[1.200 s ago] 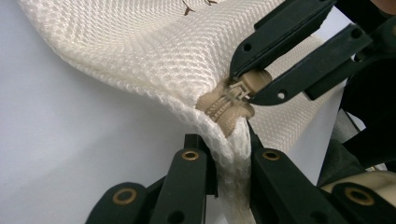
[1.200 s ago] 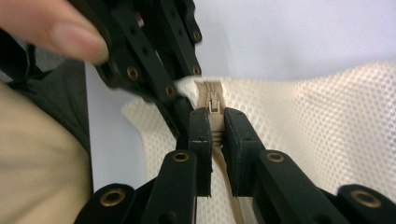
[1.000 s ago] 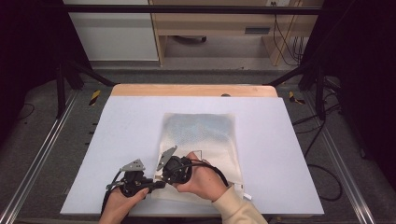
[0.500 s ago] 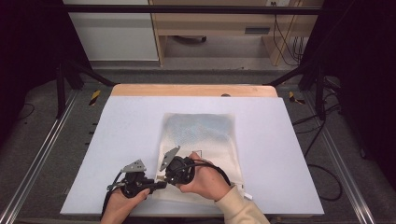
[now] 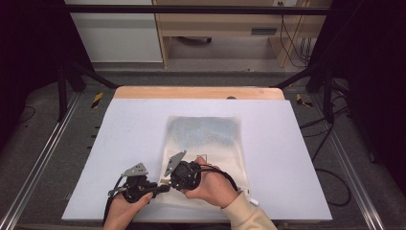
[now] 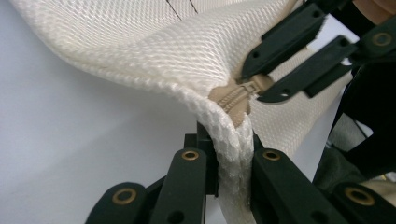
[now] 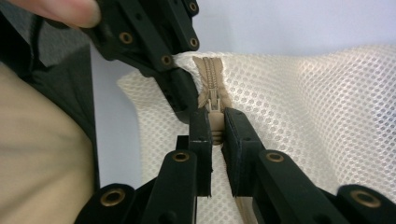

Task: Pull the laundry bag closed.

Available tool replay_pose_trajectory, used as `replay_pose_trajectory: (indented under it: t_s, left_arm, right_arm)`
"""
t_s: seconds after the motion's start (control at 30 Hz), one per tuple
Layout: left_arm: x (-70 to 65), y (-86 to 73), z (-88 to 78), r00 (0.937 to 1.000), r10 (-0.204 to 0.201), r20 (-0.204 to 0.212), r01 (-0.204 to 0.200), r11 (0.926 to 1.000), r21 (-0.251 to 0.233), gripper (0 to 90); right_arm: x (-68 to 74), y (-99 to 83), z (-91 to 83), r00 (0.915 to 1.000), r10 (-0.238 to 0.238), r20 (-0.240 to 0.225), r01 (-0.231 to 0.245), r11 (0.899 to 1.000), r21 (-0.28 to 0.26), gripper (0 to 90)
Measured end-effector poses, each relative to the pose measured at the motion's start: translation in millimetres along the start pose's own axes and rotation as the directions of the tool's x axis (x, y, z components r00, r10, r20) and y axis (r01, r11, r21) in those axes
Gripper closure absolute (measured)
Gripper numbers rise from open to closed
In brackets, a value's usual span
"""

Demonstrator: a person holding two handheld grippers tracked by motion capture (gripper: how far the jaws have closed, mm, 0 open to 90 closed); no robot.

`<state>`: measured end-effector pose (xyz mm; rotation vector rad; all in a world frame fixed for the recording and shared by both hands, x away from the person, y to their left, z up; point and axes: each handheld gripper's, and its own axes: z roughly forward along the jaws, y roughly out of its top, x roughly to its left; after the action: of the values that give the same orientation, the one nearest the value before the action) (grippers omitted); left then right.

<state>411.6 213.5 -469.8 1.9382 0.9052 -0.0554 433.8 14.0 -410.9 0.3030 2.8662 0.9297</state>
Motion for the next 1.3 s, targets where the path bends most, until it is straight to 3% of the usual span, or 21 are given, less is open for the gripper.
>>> replay_pose_trajectory:
  t_s: [0.1,0.37,1.3]
  left_arm:
    - [-0.4,-0.4,-0.1,0.9999,0.007,-0.016,-0.007,1.0000,0.005,85.4]
    - [-1.3,-3.0,5.3,0.9990,0.028,-0.035,-0.027,0.9986,0.045,85.5]
    - [-1.4,-2.9,4.2,0.9979,0.031,-0.057,-0.029,0.9987,0.043,85.4]
  right_arm:
    - [1.9,2.8,-3.2,0.9997,-0.010,0.022,0.011,1.000,-0.013,82.4]
    - [3.2,4.7,-3.0,0.9998,-0.012,0.015,0.012,1.000,-0.010,82.3]
    - [4.3,1.9,4.7,0.9998,-0.008,0.017,0.008,1.000,0.012,82.4]
